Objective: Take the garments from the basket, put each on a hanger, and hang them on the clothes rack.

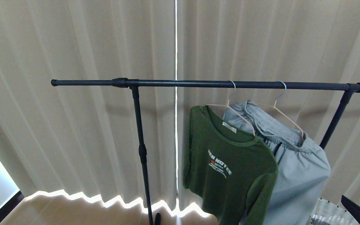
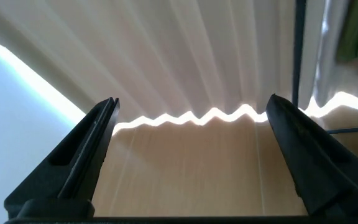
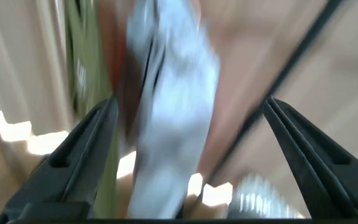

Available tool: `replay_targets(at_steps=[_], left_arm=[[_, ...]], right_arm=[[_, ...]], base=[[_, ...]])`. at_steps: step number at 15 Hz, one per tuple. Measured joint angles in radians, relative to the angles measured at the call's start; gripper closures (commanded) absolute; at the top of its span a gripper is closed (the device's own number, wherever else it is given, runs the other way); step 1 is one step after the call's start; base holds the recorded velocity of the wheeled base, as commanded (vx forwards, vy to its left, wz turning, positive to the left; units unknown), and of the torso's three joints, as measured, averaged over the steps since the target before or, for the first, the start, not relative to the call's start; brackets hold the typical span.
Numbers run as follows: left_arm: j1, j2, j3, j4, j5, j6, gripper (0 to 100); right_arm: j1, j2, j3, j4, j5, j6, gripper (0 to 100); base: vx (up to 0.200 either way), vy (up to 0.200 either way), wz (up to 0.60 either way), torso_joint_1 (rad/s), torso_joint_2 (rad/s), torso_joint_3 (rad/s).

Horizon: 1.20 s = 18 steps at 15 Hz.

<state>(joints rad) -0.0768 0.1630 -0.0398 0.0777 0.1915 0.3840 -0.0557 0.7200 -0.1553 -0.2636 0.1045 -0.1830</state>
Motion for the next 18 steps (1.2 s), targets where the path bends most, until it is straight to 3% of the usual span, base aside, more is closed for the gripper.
replay_targets(at_steps=[4, 8, 13, 16, 18], left_arm=[[-0.012, -0.047, 0.001, 0.003, 0.041, -0.093, 0], [-0.004, -0.057, -0.007, 0.042, 0.171, -0.129, 0], [0.067, -0.073, -0.013, 0.054, 0.190, -0.146, 0], [0.064, -0.132, 0.012, -0.037, 0.178, -0.138, 0], [0.063, -0.150, 0.031, -0.058, 0.107, -0.138, 0]], right_arm=[[-0.012, -0.249, -0.129, 0.433, -0.031, -0.003, 0], [-0.035, -0.425, -0.145, 0.611, -0.160, -0.064, 0], [-0.046, -0.566, -0.071, 0.625, -0.221, -0.064, 0], [-0.046, -0.611, -0.013, 0.539, -0.215, 0.035, 0], [-0.046, -0.622, 0.049, 0.421, -0.205, 0.057, 0]], base=[[0.000, 0.000, 0.00, 0.000, 0.00, 0.000], [0.000, 0.000, 0.00, 0.000, 0.00, 0.000], [0.000, 0.000, 0.00, 0.000, 0.00, 0.000], [0.000, 0.000, 0.00, 0.000, 0.00, 0.000], [0.000, 0.000, 0.00, 0.000, 0.00, 0.000]])
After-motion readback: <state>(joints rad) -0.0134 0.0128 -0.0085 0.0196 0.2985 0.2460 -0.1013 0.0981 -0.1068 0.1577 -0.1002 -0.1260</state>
